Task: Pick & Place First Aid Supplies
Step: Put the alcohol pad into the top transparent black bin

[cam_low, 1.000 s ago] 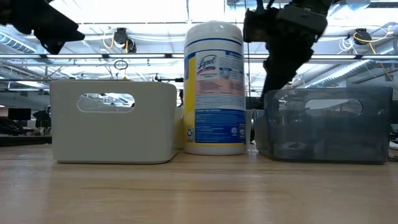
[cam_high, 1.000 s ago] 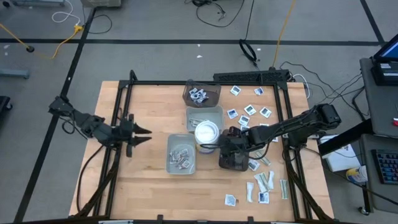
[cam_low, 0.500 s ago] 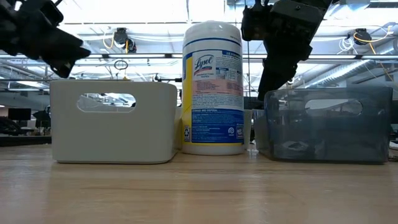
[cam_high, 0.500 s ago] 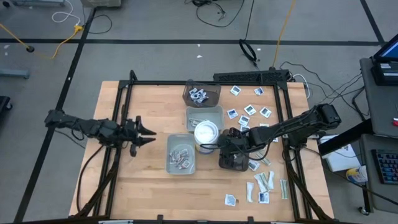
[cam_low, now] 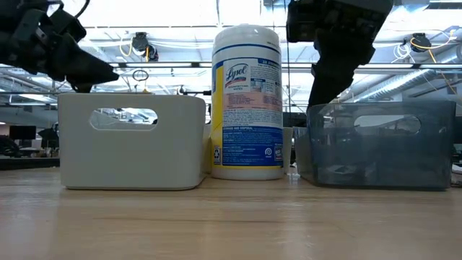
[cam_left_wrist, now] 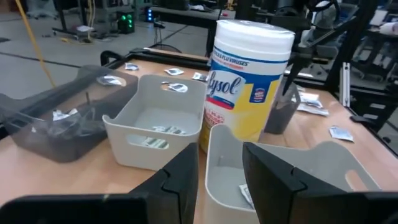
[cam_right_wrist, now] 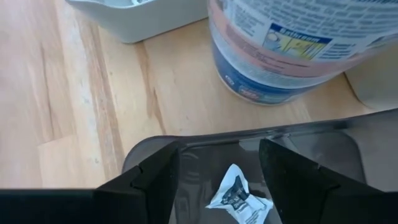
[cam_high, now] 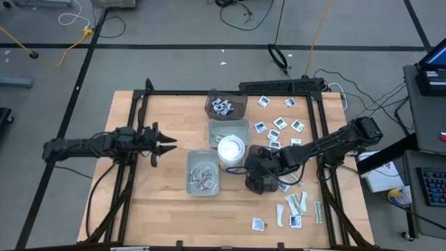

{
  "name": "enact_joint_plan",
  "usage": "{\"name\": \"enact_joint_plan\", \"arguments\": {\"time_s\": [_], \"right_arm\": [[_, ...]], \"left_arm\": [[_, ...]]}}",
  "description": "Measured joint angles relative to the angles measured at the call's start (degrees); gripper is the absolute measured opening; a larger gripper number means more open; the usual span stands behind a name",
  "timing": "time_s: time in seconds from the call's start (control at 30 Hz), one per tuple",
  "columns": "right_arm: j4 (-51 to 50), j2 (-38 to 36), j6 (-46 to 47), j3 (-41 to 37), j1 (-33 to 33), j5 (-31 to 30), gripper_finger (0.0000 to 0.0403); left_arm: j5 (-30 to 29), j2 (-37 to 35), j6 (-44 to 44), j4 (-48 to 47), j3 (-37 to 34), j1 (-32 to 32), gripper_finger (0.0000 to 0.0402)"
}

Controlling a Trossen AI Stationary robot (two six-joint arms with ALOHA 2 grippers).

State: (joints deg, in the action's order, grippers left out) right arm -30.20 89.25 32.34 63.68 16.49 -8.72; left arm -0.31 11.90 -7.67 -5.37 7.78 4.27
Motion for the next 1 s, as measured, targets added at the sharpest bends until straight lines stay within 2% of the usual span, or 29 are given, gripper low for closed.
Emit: {"name": "enact_joint_plan", "arguments": {"time_s": [0.13, 0.33, 0.7, 0.87, 1.0], "right_arm": [[0.0, 0.0, 0.3, 0.0, 0.2, 0.0, 0.0211], [0.0, 0.0, 1.5, 0.0, 0.4, 0.4, 0.0210], [0.0, 0.0, 1.5, 0.0, 0.5, 1.7, 0.0210], [-0.1, 0.0, 1.5, 0.0, 0.5, 4.4, 0.0210], [-0.3, 0.0, 1.2, 0.0, 0.5, 5.6, 0.0210]], "left_arm": [[1.8, 0.0, -1.1, 2.8, -2.2, 2.4, 0.0129], [0.3, 0.0, -3.1, 9.6, -5.4, 4.5, 0.0129], [0.3, -0.1, -1.9, 10.2, -5.8, 8.0, 0.0129], [0.4, -0.1, -1.9, 6.8, -5.8, 10.5, 0.0129], [2.9, -0.2, -1.4, 6.6, -5.8, 13.0, 0.0129]]}}
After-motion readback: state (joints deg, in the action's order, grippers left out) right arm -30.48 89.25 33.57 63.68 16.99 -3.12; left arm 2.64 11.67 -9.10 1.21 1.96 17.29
